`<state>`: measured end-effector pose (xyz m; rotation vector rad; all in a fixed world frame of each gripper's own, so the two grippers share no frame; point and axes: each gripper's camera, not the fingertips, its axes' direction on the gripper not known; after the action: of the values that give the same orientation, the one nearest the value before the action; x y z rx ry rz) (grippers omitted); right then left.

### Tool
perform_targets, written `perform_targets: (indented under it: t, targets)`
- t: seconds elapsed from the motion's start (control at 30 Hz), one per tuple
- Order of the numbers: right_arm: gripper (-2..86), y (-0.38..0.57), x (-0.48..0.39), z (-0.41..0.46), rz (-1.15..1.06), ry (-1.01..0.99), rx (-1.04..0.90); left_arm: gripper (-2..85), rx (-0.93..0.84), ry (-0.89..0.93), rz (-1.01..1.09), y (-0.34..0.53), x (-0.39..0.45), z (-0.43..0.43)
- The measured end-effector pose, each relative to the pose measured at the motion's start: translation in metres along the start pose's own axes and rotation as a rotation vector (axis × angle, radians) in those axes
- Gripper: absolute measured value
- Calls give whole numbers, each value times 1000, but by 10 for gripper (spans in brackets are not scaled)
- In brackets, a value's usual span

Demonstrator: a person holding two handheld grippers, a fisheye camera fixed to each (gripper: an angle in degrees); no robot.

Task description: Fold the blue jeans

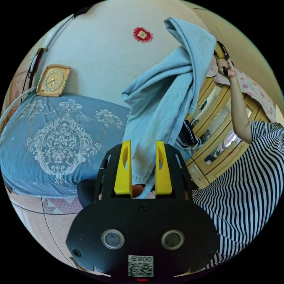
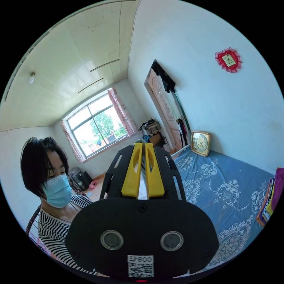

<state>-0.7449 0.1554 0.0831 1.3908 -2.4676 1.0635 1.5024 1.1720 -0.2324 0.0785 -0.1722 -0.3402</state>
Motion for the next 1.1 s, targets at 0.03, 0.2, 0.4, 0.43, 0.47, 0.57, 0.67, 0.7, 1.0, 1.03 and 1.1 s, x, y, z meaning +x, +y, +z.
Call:
perform_targets:
  t: [0.03, 0.2, 0.4, 0.43, 0.47, 0.57, 0.67, 0.7, 1.0, 1.03, 1.1]
  targets:
    - [9, -3, -6, 7, 6, -2, -5, 122, -7, 11, -4, 2, -2, 2]
    - [9, -12, -35, 30, 12, 8, -12, 98, -32, 42, 23, 15, -8, 16]
    - [10, -13, -72, 53, 35, 19, -2, 18, -58, 20, -32, 15, -28, 24]
    - [10, -12, -80, 55, 42, 26, 6, 17, -54, 11, -35, 15, -30, 22]
    - [10, -12, -87, 57, 47, 33, 16, 13, -39, -4, -43, 14, -35, 17]
    - [9, -9, -106, 59, 61, 48, 50, 8, 31, -42, -89, 10, -50, -4]
    - [8, -4, -124, 63, 72, 67, 77, 5, 116, -84, -128, 1, -64, -30]
    - [8, -3, -128, 64, 75, 71, 82, 4, 148, -101, -132, -5, -69, -41]
    - [9, 15, -179, 84, 91, 58, 181, 1, 358, -248, -23, -109, -86, -109]
    - [9, 17, -189, 85, 80, 58, 200, 1, 372, -263, -2, -120, -84, -114]
    - [9, 24, -203, 86, 61, 70, 229, 1, 420, -316, 86, -161, -75, -129]
